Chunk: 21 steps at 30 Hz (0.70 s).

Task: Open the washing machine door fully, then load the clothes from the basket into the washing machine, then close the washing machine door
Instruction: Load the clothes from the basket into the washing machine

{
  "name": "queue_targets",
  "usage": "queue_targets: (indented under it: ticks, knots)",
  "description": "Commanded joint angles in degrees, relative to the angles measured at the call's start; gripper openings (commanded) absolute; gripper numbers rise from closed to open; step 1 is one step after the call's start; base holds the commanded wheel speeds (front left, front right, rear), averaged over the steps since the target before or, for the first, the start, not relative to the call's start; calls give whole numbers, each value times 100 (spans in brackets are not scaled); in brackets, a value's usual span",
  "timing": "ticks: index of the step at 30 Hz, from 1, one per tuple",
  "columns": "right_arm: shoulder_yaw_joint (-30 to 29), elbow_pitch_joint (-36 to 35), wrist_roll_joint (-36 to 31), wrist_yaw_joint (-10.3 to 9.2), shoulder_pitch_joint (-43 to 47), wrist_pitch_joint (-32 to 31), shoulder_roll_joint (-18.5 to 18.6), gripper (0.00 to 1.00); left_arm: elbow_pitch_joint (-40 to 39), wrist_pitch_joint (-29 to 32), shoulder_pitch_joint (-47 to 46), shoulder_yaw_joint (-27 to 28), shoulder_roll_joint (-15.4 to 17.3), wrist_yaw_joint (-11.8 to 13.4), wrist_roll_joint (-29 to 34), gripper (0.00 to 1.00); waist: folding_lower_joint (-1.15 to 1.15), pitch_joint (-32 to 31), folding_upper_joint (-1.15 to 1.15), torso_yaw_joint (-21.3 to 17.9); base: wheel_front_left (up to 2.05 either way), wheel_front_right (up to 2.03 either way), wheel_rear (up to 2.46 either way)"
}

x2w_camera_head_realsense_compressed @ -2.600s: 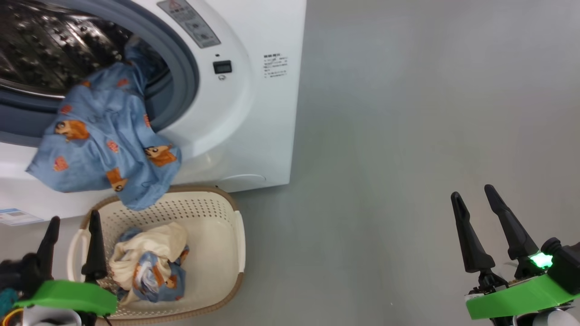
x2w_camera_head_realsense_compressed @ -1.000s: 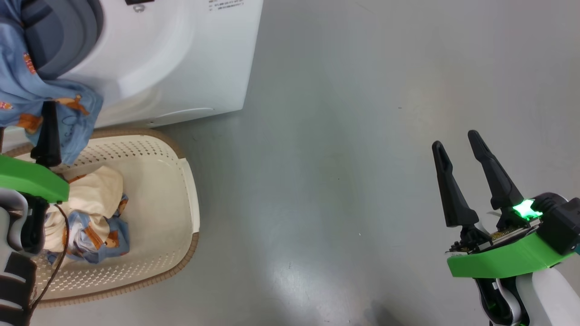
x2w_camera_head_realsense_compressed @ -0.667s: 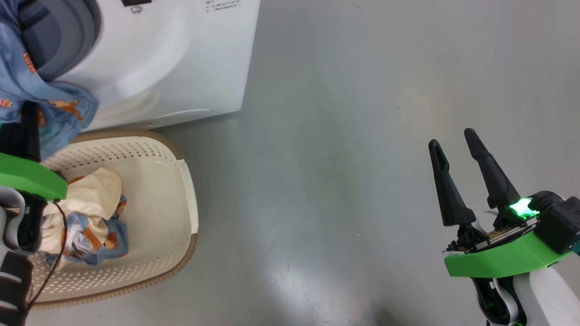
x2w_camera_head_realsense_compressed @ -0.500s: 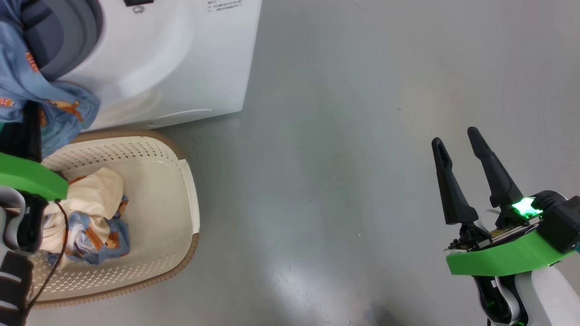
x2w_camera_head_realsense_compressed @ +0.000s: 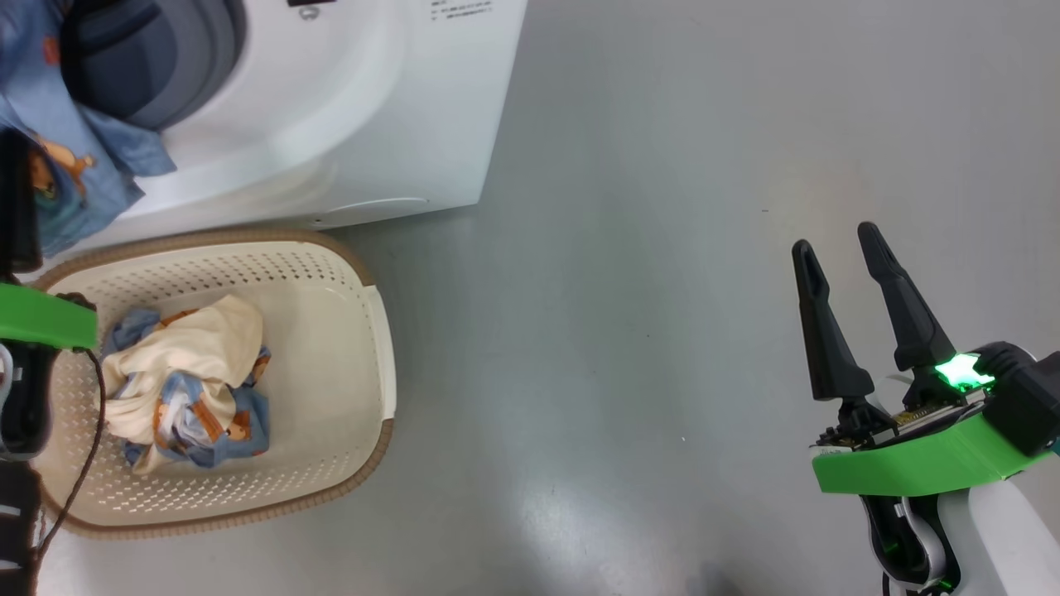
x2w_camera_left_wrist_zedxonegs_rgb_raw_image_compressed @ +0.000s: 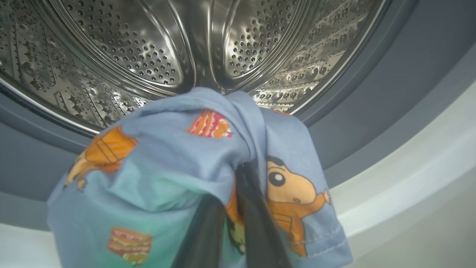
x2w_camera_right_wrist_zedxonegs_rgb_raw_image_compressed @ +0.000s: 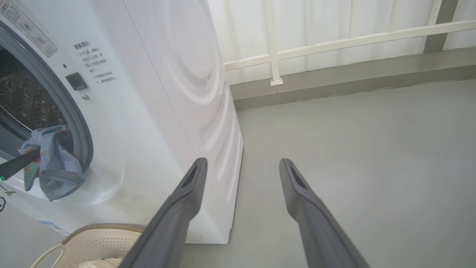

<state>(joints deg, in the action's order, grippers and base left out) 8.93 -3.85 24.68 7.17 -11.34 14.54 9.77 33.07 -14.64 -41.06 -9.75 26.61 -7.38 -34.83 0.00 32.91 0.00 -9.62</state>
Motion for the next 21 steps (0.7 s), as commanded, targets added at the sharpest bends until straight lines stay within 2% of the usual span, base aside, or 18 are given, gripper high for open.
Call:
queue_targets:
  ticks: [1,7,12,21]
  knots:
    - [83,-124,-41,32,3,46,38,100,-183,-36,85,245,247,-11,94,0,0,-5,0,18,0,0,0]
    - [100,-96,-22,32,-28,46,-9,100,-492,-36,-39,514,277,-11,473,0,0,-1,0,40,0,0,0]
    - [106,-85,10,32,-59,46,-58,100,-522,-36,-394,499,374,-11,713,0,0,49,0,13,0,0,0]
    - [152,-65,55,32,-129,46,-152,100,456,34,-1569,149,515,-11,1089,0,0,194,0,-123,0,0,0]
